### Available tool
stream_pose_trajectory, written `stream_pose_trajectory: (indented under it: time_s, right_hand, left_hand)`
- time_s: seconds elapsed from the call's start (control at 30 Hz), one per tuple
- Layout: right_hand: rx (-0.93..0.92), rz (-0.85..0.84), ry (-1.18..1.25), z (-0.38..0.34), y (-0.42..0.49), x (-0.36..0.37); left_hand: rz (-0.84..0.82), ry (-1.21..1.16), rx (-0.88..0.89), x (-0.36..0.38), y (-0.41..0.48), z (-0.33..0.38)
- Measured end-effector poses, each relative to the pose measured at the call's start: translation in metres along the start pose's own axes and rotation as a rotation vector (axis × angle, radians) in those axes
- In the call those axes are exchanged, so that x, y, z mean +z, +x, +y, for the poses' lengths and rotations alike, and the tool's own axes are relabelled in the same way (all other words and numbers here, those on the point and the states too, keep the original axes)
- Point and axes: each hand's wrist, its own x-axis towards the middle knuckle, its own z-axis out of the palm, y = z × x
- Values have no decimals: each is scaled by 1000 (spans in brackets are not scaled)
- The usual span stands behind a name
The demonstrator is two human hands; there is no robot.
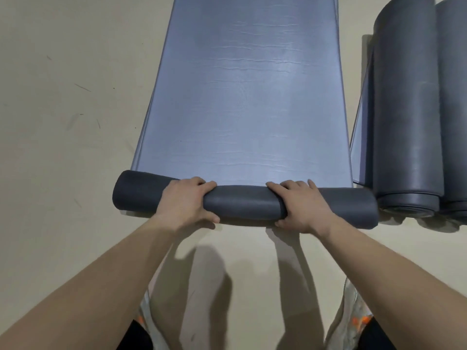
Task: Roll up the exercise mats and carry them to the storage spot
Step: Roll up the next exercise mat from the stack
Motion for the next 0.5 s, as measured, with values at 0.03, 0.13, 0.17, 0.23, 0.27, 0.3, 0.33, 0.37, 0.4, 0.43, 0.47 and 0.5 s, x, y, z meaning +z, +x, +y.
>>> stream_pose_trajectory:
  time_s: [0.03, 0.13, 0.17, 0.23, 0.27, 0.3, 0.33, 0.37, 0.4, 0.43, 0.47, 0.5]
  right_hand:
    - [24, 120, -82, -7, -9, 12]
    - [70, 324, -79, -15, -21, 34]
    - [71, 293, -50, -10, -16, 29]
    - [21, 196, -26, 3, 2, 12]
    - [-6, 155, -16, 10, 11, 3]
    - [-30, 121, -3, 17, 20, -8]
    - [-56, 95, 17, 23, 30, -18]
    - [-76, 92, 15, 27, 39, -24]
    - [-86, 127, -12, 26, 45, -27]
    - [-79, 216, -45, 23, 46, -25]
    - [-69, 362, -54, 18, 46, -18]
    - [-48, 497, -53, 12, 42, -11]
  left_hand:
    - [-32, 3, -11, -9, 6, -1]
    - [-138, 38, -2, -34, 27, -2]
    - [-173, 31, -10, -40, 34, -3]
    - [-151, 51, -45, -45, 42, -2]
    - [-52, 76, -58, -40, 40, -2]
    - [94, 84, -55, -28, 34, -1]
    - [222, 93, -43, -14, 25, 0]
    - [280, 114, -34, -1, 16, 0]
    - [274, 140, -27, 9, 14, -1]
    - [243, 157, -28, 13, 18, -4]
    - [224, 157, -31, 12, 29, -6]
    - [214, 146, -27, 7, 42, -9]
